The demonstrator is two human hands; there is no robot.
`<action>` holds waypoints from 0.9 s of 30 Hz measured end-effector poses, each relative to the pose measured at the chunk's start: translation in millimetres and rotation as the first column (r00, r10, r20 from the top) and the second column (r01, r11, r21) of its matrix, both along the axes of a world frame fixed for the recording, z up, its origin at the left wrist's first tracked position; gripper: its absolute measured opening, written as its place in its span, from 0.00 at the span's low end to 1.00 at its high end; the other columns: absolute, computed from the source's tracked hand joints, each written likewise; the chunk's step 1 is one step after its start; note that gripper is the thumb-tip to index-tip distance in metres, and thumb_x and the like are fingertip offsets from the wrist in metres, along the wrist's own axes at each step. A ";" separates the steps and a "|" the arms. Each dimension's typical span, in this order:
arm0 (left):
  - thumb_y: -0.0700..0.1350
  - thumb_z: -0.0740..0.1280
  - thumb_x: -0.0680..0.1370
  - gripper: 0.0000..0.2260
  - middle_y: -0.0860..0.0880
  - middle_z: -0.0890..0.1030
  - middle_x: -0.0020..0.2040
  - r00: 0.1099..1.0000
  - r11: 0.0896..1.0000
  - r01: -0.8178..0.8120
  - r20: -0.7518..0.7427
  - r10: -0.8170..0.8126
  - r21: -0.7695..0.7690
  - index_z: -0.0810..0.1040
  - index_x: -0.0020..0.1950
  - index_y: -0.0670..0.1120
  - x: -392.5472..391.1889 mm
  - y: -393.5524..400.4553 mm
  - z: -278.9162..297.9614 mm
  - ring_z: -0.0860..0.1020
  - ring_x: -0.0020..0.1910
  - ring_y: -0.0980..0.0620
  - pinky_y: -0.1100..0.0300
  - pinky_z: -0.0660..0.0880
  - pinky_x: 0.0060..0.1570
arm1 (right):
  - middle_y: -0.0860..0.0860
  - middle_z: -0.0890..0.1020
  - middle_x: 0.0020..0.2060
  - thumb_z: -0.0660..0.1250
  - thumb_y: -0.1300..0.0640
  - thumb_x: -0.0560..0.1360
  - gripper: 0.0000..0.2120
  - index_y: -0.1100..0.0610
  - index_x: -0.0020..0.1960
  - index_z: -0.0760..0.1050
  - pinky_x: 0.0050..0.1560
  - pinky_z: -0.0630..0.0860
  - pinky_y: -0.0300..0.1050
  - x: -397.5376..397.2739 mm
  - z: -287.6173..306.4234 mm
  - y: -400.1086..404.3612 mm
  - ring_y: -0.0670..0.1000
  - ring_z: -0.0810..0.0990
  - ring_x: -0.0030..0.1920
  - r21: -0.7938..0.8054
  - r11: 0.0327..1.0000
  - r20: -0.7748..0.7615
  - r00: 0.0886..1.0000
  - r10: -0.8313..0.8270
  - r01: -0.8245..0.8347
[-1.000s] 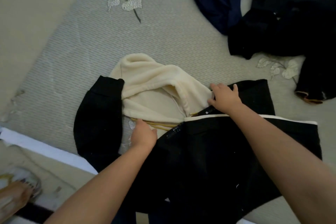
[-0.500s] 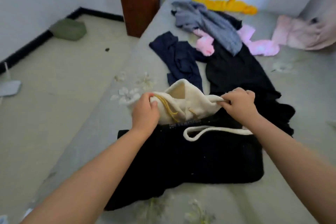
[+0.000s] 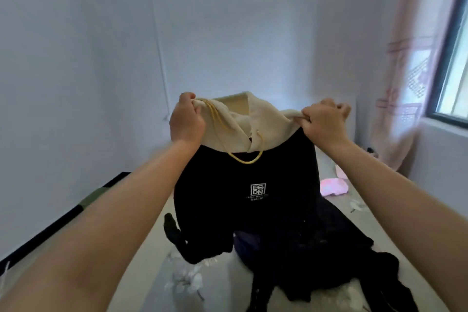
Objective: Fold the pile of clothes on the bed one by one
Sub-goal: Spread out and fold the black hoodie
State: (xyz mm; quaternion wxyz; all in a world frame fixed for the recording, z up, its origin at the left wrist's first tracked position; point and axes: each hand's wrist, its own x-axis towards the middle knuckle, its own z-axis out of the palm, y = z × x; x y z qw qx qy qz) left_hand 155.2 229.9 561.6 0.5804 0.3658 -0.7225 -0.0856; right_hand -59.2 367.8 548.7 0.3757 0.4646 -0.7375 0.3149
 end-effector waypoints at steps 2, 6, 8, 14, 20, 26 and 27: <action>0.38 0.58 0.78 0.12 0.36 0.77 0.54 0.999 0.990 -0.048 0.004 0.049 -0.129 0.70 0.61 0.36 4.7 -1.1 18.3 0.74 0.54 0.38 0.53 0.65 0.50 | 0.57 0.80 0.31 0.65 0.62 0.72 0.11 0.62 0.31 0.76 0.37 0.41 0.42 3.8 16.4 10.3 0.58 0.74 0.45 -0.110 0.993 -0.058 0.998 -0.036 0.030; 0.35 0.58 0.78 0.10 0.33 0.77 0.50 0.962 0.955 -0.101 0.219 0.166 -0.280 0.73 0.56 0.33 13.7 -9.8 29.0 0.75 0.49 0.37 0.48 0.68 0.46 | 0.55 0.75 0.21 0.75 0.69 0.57 0.12 0.61 0.23 0.72 0.36 0.49 0.44 17.4 27.5 25.1 0.57 0.78 0.30 -0.136 0.988 -0.257 0.961 -0.105 0.072; 0.29 0.65 0.73 0.05 0.32 0.78 0.41 0.923 0.924 -0.038 0.341 0.178 -0.379 0.75 0.48 0.31 17.7 -6.9 22.9 0.78 0.39 0.37 0.49 0.74 0.36 | 0.52 0.75 0.19 0.79 0.69 0.49 0.16 0.60 0.21 0.72 0.38 0.54 0.45 22.6 19.8 26.5 0.54 0.78 0.29 -0.038 0.995 -0.333 0.938 -0.101 0.094; 0.32 0.66 0.68 0.02 0.38 0.78 0.29 0.939 0.715 0.090 0.299 0.171 -0.693 0.78 0.36 0.33 34.9 -18.3 15.0 0.78 0.25 0.43 0.58 0.75 0.25 | 0.50 0.76 0.24 0.65 0.59 0.66 0.10 0.58 0.26 0.74 0.40 0.57 0.48 28.8 9.8 38.8 0.54 0.75 0.33 -0.238 0.970 -0.381 0.923 -0.051 -0.044; 0.34 0.60 0.70 0.08 0.37 0.78 0.31 0.921 0.653 0.137 0.339 0.193 -0.745 0.78 0.37 0.32 33.2 -46.0 10.0 0.78 0.27 0.41 0.56 0.75 0.26 | 0.55 0.80 0.30 0.65 0.58 0.70 0.11 0.62 0.31 0.79 0.43 0.54 0.47 21.0 21.5 12.5 0.57 0.78 0.38 -0.094 0.995 -0.293 0.956 -0.014 -0.014; 0.24 0.75 0.53 0.13 0.37 0.76 0.26 0.801 0.783 0.138 0.533 0.271 -0.607 0.77 0.33 0.32 2.2 -77.6 10.9 0.76 0.22 0.42 0.59 0.72 0.20 | 0.52 0.77 0.23 0.78 0.67 0.55 0.12 0.60 0.24 0.75 0.41 0.54 0.45 -5.7 2.3 -46.0 0.54 0.78 0.32 0.114 0.979 -0.326 0.937 -0.126 0.171; 0.25 0.76 0.52 0.14 0.38 0.75 0.26 0.795 0.773 0.137 0.535 0.287 -0.619 0.76 0.32 0.33 -2.3 -81.7 12.2 0.76 0.22 0.43 0.61 0.71 0.20 | 0.51 0.75 0.20 0.79 0.68 0.50 0.14 0.59 0.22 0.73 0.40 0.54 0.45 -7.8 0.3 -50.7 0.53 0.78 0.29 0.080 0.980 -0.350 0.925 -0.145 0.184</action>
